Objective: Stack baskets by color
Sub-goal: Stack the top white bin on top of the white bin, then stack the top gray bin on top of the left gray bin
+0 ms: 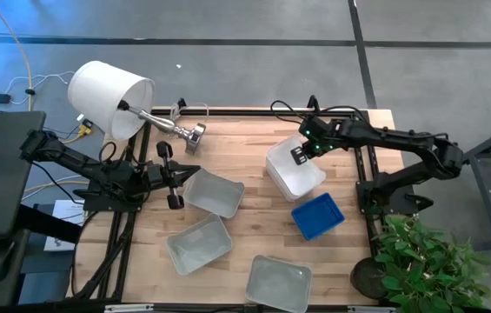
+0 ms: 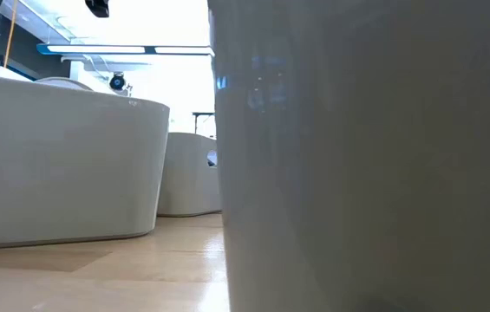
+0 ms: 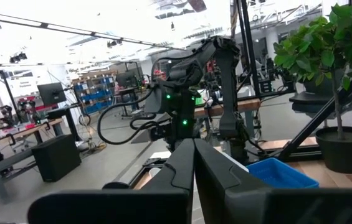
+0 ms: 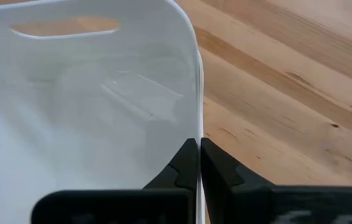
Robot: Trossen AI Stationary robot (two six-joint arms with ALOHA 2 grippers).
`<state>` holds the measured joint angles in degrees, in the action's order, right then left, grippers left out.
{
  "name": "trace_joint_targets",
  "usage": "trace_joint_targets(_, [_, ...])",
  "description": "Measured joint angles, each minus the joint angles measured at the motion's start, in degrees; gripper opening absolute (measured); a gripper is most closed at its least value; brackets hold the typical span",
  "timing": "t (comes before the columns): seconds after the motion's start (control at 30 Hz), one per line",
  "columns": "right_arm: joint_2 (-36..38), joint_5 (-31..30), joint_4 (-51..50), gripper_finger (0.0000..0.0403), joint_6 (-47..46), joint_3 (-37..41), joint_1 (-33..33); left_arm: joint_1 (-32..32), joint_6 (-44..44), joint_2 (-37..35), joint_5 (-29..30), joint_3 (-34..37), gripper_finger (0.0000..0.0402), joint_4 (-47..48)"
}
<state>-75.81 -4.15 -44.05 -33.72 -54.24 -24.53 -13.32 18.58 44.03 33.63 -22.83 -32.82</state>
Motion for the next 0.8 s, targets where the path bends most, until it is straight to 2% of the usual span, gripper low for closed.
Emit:
trace_joint_targets(0.3, [0.0, -0.34, 0.0, 0.0001, -0.28, 0.0, 0.0, 0.0, 0.03, -0.01, 0.0, 0.0, 0.0, 0.0])
trace_joint_targets(0.4, [0.0, -0.94, -0.42, 0.0017, -0.18, 0.0, 0.0, 0.0, 0.03, 0.0, 0.0, 0.0, 0.0, 0.0])
trace_joint_targets(0.5, [0.02, -2.29, -0.42, 0.0054, 1.42, 0.0, 0.02, 0.0, 0.03, -0.01, 0.0, 0.0, 0.0, 0.0])
trace_joint_targets(0.7, [0.47, -9.37, -0.47, 0.0161, 5.02, -0.34, 0.02, 0.0, 0.05, 0.0, 0.02, 0.0, 0.0, 0.02])
trace_joint_targets(0.8, [1.67, -9.26, -0.57, 0.0206, 7.65, -2.05, 0.02, 0.0, 0.05, 0.0, 0.02, 0.0, 0.0, 0.02])
